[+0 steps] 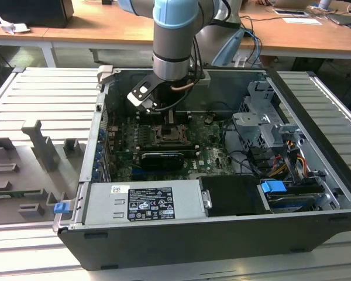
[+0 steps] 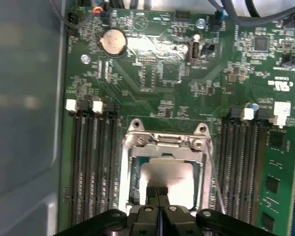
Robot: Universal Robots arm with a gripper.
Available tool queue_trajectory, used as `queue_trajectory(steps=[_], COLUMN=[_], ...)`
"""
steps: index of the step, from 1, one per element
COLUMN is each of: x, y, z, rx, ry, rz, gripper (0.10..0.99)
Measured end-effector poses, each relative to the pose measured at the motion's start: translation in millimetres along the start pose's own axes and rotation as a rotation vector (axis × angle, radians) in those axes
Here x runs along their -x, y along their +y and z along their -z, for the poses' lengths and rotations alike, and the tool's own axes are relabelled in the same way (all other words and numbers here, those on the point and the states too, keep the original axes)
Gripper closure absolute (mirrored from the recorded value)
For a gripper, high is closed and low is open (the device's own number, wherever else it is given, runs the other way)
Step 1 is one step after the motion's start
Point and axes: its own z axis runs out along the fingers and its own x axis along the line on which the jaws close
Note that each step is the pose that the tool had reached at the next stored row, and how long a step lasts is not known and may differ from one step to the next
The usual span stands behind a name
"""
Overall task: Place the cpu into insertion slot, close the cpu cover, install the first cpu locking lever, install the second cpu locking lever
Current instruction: 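Close the cpu cover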
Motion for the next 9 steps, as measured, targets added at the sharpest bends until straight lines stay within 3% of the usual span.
queue_trajectory(steps=[4,9], x=[-0.6,0.8], y=[-0.6,-6.3], z=[10.1,8.1], rx=[0.001,0.005], ry=[0.0004,0.0001], rz=[0.0,0.004], gripper=[0.98,0.98])
